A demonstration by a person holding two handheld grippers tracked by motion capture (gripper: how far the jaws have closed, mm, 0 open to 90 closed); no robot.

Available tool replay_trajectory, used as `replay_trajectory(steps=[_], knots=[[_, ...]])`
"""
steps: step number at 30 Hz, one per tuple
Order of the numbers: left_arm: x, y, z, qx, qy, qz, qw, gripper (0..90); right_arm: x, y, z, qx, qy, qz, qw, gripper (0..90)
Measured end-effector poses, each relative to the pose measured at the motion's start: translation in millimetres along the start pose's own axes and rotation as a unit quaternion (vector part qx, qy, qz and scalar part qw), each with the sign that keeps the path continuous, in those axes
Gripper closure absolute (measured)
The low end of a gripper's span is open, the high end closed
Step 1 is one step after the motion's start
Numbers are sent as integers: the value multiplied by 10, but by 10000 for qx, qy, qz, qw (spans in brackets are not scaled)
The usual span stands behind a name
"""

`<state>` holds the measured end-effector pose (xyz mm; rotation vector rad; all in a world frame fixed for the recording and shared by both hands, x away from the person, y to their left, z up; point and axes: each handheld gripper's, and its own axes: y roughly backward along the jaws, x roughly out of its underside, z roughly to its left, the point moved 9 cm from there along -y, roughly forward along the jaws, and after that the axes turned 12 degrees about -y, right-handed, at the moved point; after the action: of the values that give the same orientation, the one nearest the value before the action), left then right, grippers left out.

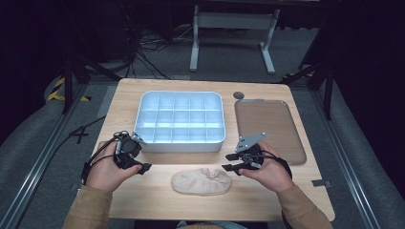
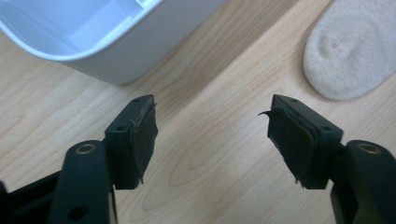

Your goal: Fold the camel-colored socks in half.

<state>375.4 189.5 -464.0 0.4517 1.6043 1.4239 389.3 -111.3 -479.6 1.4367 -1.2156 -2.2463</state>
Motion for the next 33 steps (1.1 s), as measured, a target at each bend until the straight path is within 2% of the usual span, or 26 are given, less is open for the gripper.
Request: replay_trajectory(steps=[1, 2, 3, 6, 9, 13, 15, 18, 20, 22, 26, 28, 29, 33], knots=[[0, 0, 0, 0, 0, 0, 10000, 370, 0, 0, 0, 0, 0, 0, 10000, 588], [-31, 2, -67, 141, -160, -43, 9998, 394, 51, -2, -14, 77, -45, 82, 9999, 588], [-45, 4, -96, 220, -185, -69, 9996, 418, 64, 3, -31, 120, -76, 97, 9999, 589], [-60, 19, -116, 291, -161, -95, 9994, 448, 70, 19, -26, 64, -174, 100, 9998, 609], [-59, 58, -90, 189, -36, -123, 9997, 451, 42, 51, -4, 32, -239, -15, 9997, 644], [-77, 65, -133, 356, 14, -258, 9990, 445, 30, 71, -1, 25, -364, -64, 9993, 711], [-84, 75, -169, 418, -57, -252, 9988, 451, 52, 47, 6, -1, -412, -25, 9991, 758], [-115, 104, -232, 567, -154, -360, 9976, 463, 97, -7, -2, -8, -350, 71, 9994, 798], [-138, 126, -252, 602, -247, -419, 9970, 462, 115, -23, -4, -11, -375, 107, 9992, 803], [-153, 127, -267, 617, -257, -443, 9968, 460, 113, -13, 0, 6, -419, 112, 9991, 792], [-167, 92, -291, 600, -214, -363, 9973, 449, 81, 18, 31, -21, -404, 20, 9992, 812], [-186, 65, -312, 585, -257, -307, 9975, 449, 75, 14, 66, -69, -372, 33, 9993, 832], [-193, 57, -340, 640, -213, -301, 9973, 449, 72, 3, 90, -89, -339, 47, 9994, 838], [-228, 32, -410, 700, -330, -307, 9965, 443, 51, -54, 175, -105, -314, 76, 9994, 855]])
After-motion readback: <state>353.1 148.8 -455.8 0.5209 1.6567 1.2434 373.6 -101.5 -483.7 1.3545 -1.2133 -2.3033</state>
